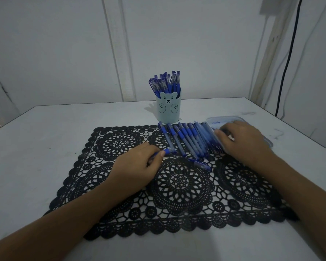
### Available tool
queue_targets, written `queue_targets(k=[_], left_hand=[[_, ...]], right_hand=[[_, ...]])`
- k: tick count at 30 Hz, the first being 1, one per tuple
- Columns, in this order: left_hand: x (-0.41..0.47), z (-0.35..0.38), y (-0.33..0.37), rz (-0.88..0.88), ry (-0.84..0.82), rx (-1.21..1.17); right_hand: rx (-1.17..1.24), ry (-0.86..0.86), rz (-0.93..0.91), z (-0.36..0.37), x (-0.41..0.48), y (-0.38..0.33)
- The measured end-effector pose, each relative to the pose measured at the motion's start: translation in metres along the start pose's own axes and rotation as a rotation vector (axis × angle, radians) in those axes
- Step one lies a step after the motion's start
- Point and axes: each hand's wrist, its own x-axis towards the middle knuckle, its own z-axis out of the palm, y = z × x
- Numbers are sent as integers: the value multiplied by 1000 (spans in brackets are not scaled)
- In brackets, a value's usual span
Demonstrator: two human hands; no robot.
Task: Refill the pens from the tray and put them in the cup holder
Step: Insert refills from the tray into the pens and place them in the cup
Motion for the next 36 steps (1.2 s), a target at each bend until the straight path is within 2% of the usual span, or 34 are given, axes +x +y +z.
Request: queue_targets(k=[2, 5, 10, 14, 18, 20, 23, 25, 27, 29, 32, 36], left_hand=[[0, 0, 0, -9, -7, -10], [0, 0, 0, -9, -8, -10], [-1, 1, 0, -5, -4, -11], [-1, 1, 0, 8, -8, -1], [-1, 1, 0, 9, -2, -8], [-1, 1, 0, 15, -1, -8], [-1, 1, 0, 19, -11, -18], [-1, 0, 0, 37, -11, -18], [-1, 0, 0, 44, -15, -24], [-1, 0, 0, 44, -17, -36], [0, 0, 0, 68, -14, -51], [1, 0, -1, 95, -15, -63]], right_hand=[[-79, -25, 115, -5, 7, 11], [-178, -208, 268, -8, 9, 26], [-146, -333, 362, -6, 12, 32], [-150, -348, 397, -4, 16, 30], [-134, -262, 402, -3, 15, 29], [-9, -133, 368, -8, 16, 24], [323, -3, 334, -21, 14, 1], [641, -44, 321, -27, 6, -21], [990, -146, 307, -31, -5, -42], [1235, -254, 288, -32, -14, -56], [1402, -335, 310, -28, -22, -67], [1456, -365, 355, -23, -26, -74]])
